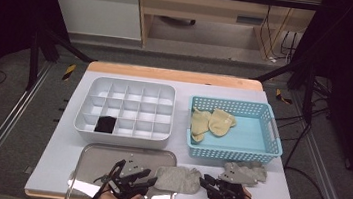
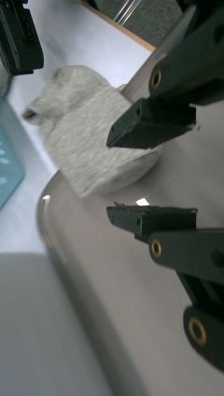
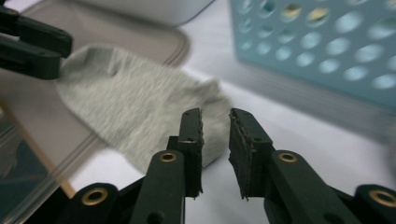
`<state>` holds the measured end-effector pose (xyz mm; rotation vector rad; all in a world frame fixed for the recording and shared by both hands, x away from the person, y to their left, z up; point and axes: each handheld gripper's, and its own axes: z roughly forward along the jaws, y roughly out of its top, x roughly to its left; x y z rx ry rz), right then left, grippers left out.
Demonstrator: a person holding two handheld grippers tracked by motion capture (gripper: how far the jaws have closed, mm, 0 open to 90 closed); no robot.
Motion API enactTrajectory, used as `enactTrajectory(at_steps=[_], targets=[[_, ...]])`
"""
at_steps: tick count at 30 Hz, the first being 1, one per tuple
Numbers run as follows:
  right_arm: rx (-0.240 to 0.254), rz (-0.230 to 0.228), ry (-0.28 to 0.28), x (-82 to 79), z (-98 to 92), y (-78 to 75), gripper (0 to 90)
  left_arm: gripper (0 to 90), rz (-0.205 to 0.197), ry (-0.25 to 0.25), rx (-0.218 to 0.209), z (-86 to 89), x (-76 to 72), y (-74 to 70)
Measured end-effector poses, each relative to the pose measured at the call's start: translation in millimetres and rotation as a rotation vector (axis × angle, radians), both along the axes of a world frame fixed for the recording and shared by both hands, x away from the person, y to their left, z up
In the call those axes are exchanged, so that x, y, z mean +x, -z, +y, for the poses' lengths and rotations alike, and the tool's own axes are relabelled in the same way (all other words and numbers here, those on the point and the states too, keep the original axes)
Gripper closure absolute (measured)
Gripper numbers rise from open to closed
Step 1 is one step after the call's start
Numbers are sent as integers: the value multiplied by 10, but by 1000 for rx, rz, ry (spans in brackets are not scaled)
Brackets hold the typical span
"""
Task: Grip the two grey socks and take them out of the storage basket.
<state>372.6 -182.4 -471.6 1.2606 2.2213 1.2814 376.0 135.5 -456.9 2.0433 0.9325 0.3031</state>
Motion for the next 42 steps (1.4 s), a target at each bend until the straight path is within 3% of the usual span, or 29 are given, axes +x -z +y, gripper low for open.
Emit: enactTrajectory(at_steps=[3, 9, 13, 20, 25, 28, 32, 35, 37, 42], targets=[[7, 6, 23, 14, -38, 3, 719, 559, -3, -17, 3, 26, 74, -58], [-13, 36, 9, 79, 74, 113, 681, 676, 105, -9, 9, -40, 237, 18], [-47, 46, 1, 123, 127, 180, 708, 742, 123, -3, 21, -79, 257, 76], [-52, 56, 1, 120, 138, 176, 840, 880, 119, 16, 44, -101, 245, 103], [-48, 65, -5, 117, 139, 166, 865, 783, 64, -6, -23, -40, 220, -38], [-49, 63, -6, 122, 137, 168, 865, 731, 45, 12, -31, -74, 194, -94], [-48, 63, -6, 121, 138, 169, 865, 709, 59, 15, 26, -168, 225, -17], [-49, 64, -9, 118, 134, 165, 868, 796, 83, 2, 54, -178, 265, 61], [-47, 66, -9, 114, 125, 155, 870, 855, 93, 2, 58, -163, 266, 76], [-50, 65, 22, 74, 53, 98, 873, 870, 98, 11, 59, -158, 165, 68]])
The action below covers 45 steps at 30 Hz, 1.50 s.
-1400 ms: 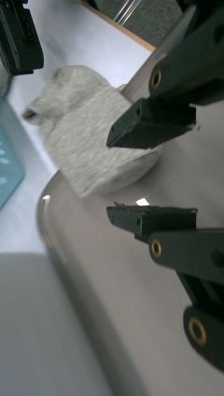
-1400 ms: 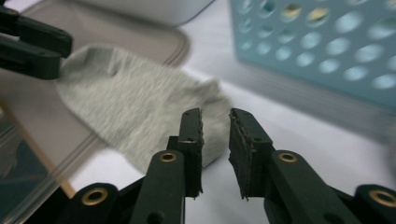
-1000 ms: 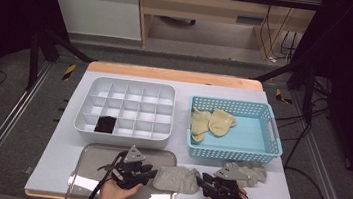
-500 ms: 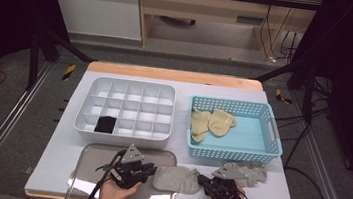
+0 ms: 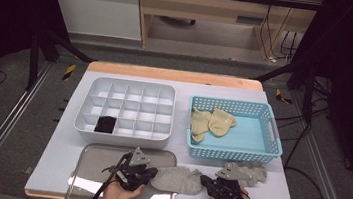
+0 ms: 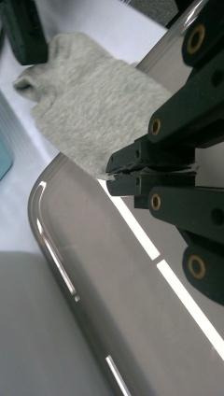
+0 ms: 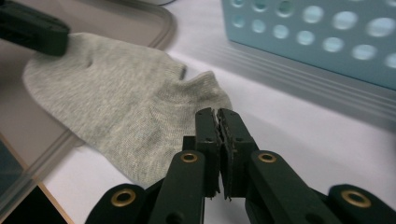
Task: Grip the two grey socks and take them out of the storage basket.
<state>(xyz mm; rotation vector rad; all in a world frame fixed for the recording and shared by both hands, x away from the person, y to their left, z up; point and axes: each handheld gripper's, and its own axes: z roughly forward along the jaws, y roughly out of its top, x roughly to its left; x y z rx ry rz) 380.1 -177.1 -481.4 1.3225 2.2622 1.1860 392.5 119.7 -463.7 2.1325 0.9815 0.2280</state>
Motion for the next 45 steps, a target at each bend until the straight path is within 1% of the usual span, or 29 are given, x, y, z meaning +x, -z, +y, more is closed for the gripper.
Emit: enactTrajectory(at_steps=[1, 3, 6, 8, 11, 12, 13, 16, 19, 21, 22, 24, 25, 27, 30, 33, 35, 37, 38, 39, 41, 42, 45], targets=[[-11, -6, 6, -9, -18, -8, 873, 870, 1, 5, -1, -7, -28, 6], [-24, -3, 18, -23, -33, -9, 871, 868, -1, 13, 5, -28, -74, 17], [-41, 9, 15, -18, -25, 20, 857, 862, -1, 20, 11, -51, -102, 22], [-32, 7, 9, -14, -25, 24, 827, 845, -4, 19, 11, -49, -106, 18], [-4, -30, 16, -16, -76, -16, 761, 770, -14, 14, 1, -20, -108, -2], [-2, -42, 31, -20, -102, -40, 747, 749, -18, 12, -9, -8, -113, -14], [0, -66, 41, -16, -141, -64, 743, 726, -25, 10, -14, 8, -117, -29], [13, -106, 106, -13, -304, -163, 732, 663, -54, 2, -35, 72, -131, -89], [-2, -144, 174, -5, -500, -238, 731, 636, -78, -21, -54, 162, -126, -154], [-11, -147, 211, 10, -613, -242, 727, 627, -89, -36, -71, 222, -109, -184], [-15, -142, 226, 21, -656, -230, 725, 620, -92, -41, -78, 251, -99, -194], [-34, -119, 237, 51, -710, -181, 704, 610, -92, -55, -86, 289, -83, -203], [-48, -115, 238, 69, -718, -147, 693, 607, -94, -61, -85, 301, -77, -203], [-63, -95, 226, 98, -700, -93, 670, 604, -94, -69, -85, 316, -64, -199], [-83, -92, 203, 139, -651, -37, 656, 602, -94, -76, -81, 324, -52, -187], [-114, -89, 203, 159, -620, -14, 711, 602, -93, -76, -78, 319, -50, -178], [-120, -87, 200, 159, -619, -8, 787, 602, -92, -75, -74, 317, -51, -173], [-123, -90, 200, 154, -630, -20, 833, 603, -90, -75, -76, 315, -51, -169], [-115, -87, 204, 149, -637, -31, 839, 604, -91, -75, -76, 318, -51, -170], [-108, -94, 207, 144, -653, -42, 843, 604, -90, -74, -78, 321, -49, -172], [-77, -100, 209, 123, -675, -84, 845, 605, -91, -77, -84, 325, -48, -175], [-59, -114, 202, 108, -681, -114, 846, 606, -91, -78, -87, 329, -48, -177], [4, -134, 166, 53, -661, -230, 845, 606, -93, -79, -91, 337, -47, -184]])
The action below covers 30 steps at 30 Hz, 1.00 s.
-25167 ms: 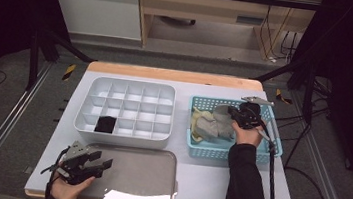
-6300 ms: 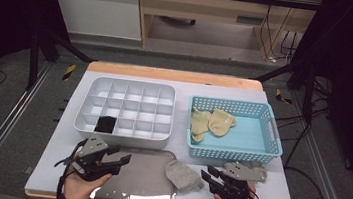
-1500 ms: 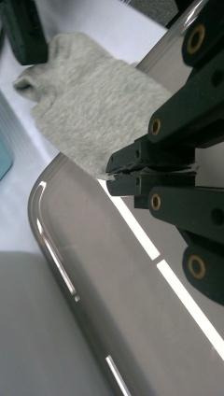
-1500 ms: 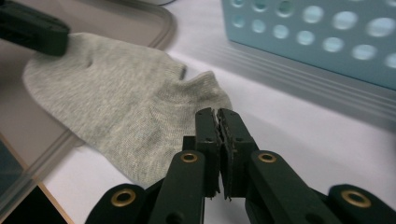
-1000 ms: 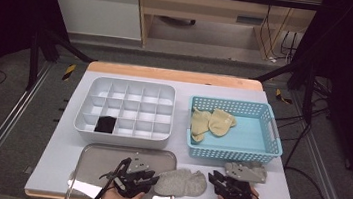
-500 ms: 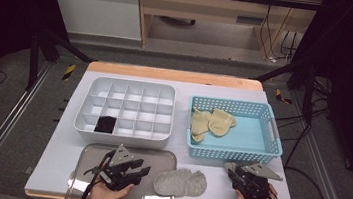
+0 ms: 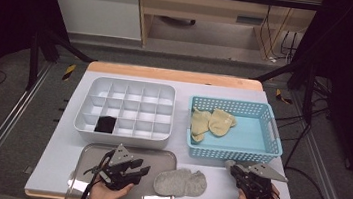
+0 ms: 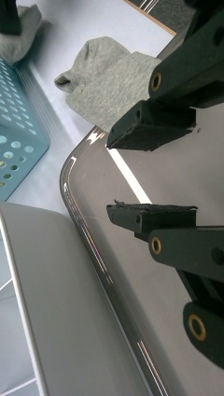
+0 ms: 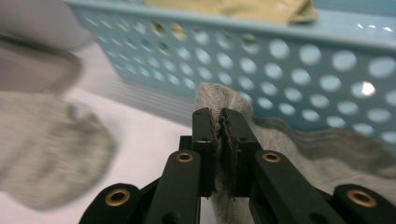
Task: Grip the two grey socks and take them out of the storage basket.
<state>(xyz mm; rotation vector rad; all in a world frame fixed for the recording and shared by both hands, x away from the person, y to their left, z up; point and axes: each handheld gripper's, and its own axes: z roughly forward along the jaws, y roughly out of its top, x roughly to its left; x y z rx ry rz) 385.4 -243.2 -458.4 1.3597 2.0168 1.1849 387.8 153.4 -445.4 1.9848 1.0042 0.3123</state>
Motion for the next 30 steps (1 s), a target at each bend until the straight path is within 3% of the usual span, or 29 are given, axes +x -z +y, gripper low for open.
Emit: enactTrajectory(at_steps=[4, 7, 15, 18, 21, 24, 27, 30], targets=[[54, -25, -87, -56, 93, -122, 841, 606, 0, 5, -2, 11, -2, -10], [95, -13, -140, -51, 138, -128, 839, 606, -1, 4, -4, 11, -5, -13], [109, 98, -124, 54, 53, 84, 830, 607, 3, 10, 0, 9, 0, -6], [90, 113, -151, 58, 115, 118, 786, 607, 3, 10, 0, 12, -1, -8], [69, 99, -167, 55, 179, 112, 761, 607, 3, 10, -2, 13, -4, -10], [79, 48, -141, 29, 153, 40, 742, 607, 1, 7, -5, 17, -2, -12], [62, -9, -49, 5, 35, -32, 735, 607, 1, 8, -5, 18, -2, -13], [4, -10, 50, 10, -97, -31, 730, 607, 2, 11, -3, 15, 0, -11]])
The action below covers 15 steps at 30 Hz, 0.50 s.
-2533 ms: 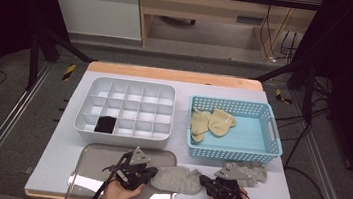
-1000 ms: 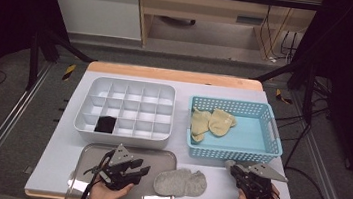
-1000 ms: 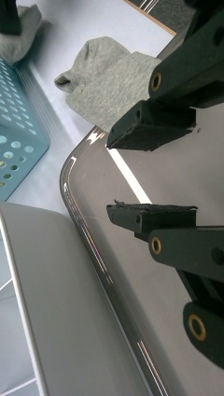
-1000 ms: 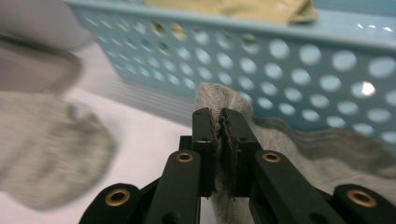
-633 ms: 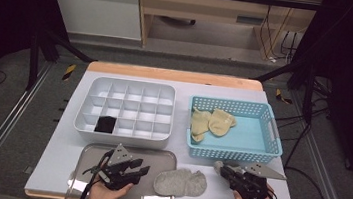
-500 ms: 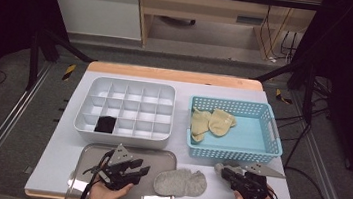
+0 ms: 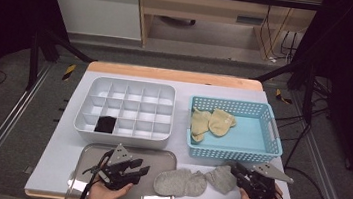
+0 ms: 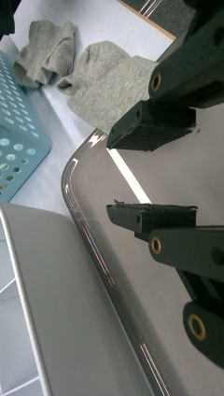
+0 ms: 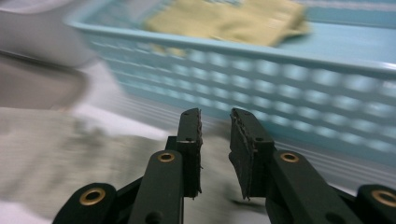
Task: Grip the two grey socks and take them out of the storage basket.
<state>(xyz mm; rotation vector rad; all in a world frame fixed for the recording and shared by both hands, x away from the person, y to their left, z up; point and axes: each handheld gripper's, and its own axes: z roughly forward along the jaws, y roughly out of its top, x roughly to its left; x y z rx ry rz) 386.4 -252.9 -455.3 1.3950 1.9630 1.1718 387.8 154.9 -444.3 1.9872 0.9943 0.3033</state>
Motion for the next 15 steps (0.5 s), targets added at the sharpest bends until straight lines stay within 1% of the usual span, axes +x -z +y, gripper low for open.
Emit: enactTrajectory(at_steps=[1, 2, 3, 4, 5, 6, 9, 11, 12, 13, 15], targets=[[-18, 8, 29, 13, -49, 27, 724, 607, 1, 1, 1, 0, 1, 1], [-30, 13, 43, 28, -77, 52, 716, 607, 1, 1, 2, -1, 2, 3], [-33, 31, 57, 43, -105, 80, 716, 607, 1, 1, 3, -2, 3, 4], [-40, 34, 65, 65, -129, 117, 710, 607, 1, 1, 4, -2, 4, 6], [-36, 51, 73, 80, -141, 144, 704, 607, 1, 2, 4, -2, 5, 6], [-42, 54, 72, 102, -156, 174, 703, 607, 1, 2, 4, -2, 4, 6], [-31, 80, 64, 145, -152, 222, 698, 607, 1, 2, 4, -2, 6, 6], [-35, 96, 60, 176, -133, 248, 704, 607, 1, 3, 4, -3, 5, 6], [-48, 95, 48, 200, -125, 268, 722, 607, 1, 3, 3, -3, 4, 5], [-52, 98, 46, 206, -117, 277, 731, 607, 1, 4, 2, -2, 3, 1], [-59, 107, 40, 210, -106, 277, 778, 607, -1, 1, -1, 0, 2, -2]])
